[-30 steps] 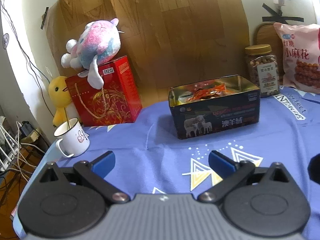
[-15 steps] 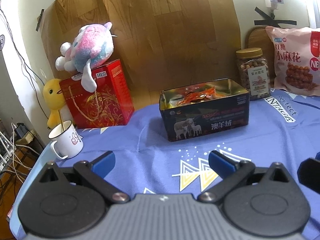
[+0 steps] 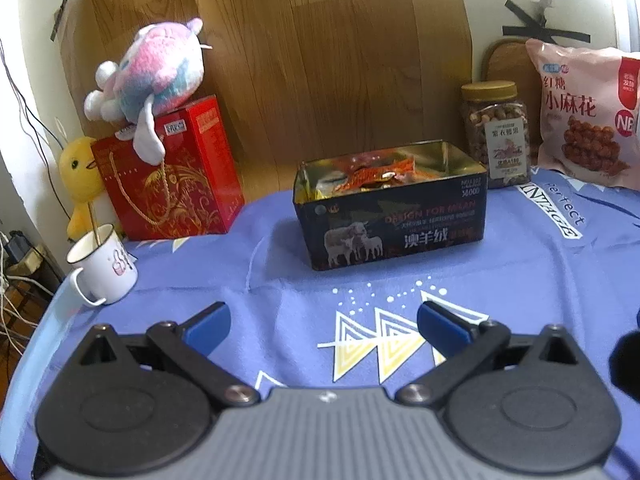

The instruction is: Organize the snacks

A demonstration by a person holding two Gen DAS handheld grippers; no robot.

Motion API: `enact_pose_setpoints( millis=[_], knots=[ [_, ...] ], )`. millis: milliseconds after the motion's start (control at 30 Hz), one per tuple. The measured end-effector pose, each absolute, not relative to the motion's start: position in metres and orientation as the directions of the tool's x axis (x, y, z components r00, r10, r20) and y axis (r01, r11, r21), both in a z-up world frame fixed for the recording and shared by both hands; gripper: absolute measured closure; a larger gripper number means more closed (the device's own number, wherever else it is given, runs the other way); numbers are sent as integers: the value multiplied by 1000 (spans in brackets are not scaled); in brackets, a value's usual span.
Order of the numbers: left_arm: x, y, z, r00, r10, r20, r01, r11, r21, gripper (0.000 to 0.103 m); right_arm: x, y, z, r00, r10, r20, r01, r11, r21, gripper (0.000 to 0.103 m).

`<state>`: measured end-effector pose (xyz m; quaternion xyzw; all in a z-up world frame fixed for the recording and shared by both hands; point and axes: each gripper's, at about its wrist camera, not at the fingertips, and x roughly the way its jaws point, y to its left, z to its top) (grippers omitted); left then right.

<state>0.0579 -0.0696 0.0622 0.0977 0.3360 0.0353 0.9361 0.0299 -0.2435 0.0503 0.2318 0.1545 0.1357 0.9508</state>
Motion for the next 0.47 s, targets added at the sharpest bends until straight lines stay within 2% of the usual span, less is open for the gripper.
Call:
enact_pose_setpoints(
  millis=[467],
  knots=[
    [72,-67,52,763,42,-645,54,990,128,0,36,-242,43,916,304,-263,-150,866,477,5]
  ],
)
